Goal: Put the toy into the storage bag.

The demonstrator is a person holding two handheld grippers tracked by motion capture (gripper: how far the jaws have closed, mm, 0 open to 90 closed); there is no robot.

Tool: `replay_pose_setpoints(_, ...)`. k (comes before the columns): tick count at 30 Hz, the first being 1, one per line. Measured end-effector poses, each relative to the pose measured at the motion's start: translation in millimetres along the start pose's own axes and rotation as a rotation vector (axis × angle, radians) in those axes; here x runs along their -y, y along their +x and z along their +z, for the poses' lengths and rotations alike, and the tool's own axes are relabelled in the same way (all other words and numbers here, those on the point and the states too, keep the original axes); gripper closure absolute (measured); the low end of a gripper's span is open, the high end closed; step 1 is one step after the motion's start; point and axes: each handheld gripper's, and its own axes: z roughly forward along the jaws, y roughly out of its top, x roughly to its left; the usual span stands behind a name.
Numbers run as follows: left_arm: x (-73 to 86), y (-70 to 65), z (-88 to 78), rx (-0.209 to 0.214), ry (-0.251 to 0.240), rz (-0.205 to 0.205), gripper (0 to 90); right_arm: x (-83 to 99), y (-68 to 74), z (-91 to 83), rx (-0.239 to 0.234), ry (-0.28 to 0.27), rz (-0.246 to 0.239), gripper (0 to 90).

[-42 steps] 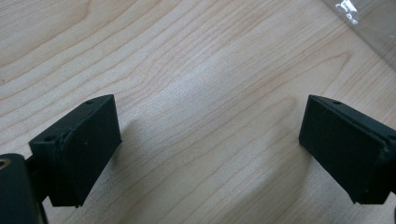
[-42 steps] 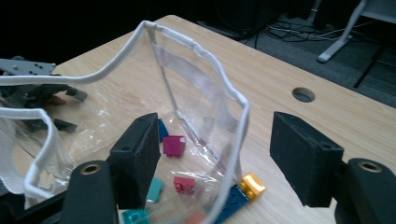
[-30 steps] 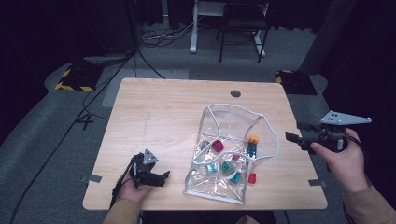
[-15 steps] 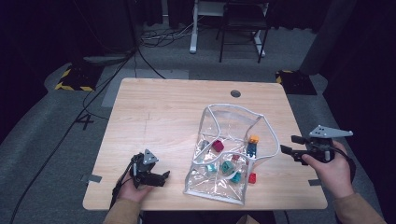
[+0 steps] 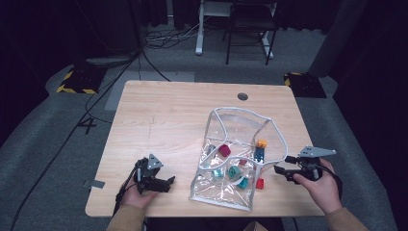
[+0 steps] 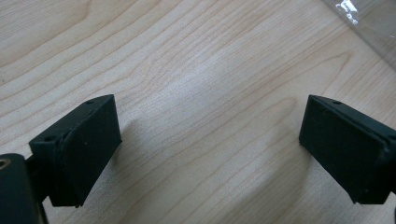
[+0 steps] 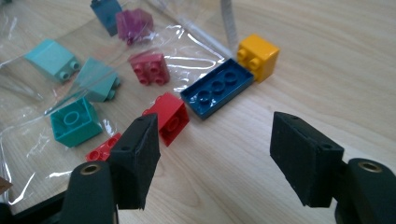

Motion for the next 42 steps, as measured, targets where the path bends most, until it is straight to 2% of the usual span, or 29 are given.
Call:
replay_pose_setpoints(4, 0.0, 0.0, 0.0, 0.000, 0.000, 0.000, 5.5, 2.2, 5.4, 12.0, -0.014, 0.009, -0.023, 33.8)
replay_pose_setpoints(16, 0.0, 0.0, 0.0, 0.000, 0.000, 0.000, 5.5, 7.2, 16.5, 41.2, -0.051, 0.020, -0.044, 35.9)
replay_pose_setpoints(24, 0.0, 0.0, 0.0, 0.000, -0.001, 0.000, 5.5, 8.9, 19.4, 56.4, -0.075, 0.023, -0.060, 47.9)
replay_pose_setpoints(30, 0.0, 0.0, 0.0, 0.000, 0.000, 0.000, 5.5, 9.4, 18.8, 58.3, -0.067, 0.022, -0.067, 54.8)
replay_pose_setpoints(33, 0.0, 0.0, 0.0, 0.000, 0.000, 0.000, 5.5, 9.3, 18.7, 55.9, -0.067, 0.032, -0.075, 67.0)
replay_pose_setpoints(42, 0.0, 0.0, -0.1, -0.001, 0.001, -0.001, 5.5, 7.9, 19.1, 43.2, -0.053, 0.039, -0.097, 67.5)
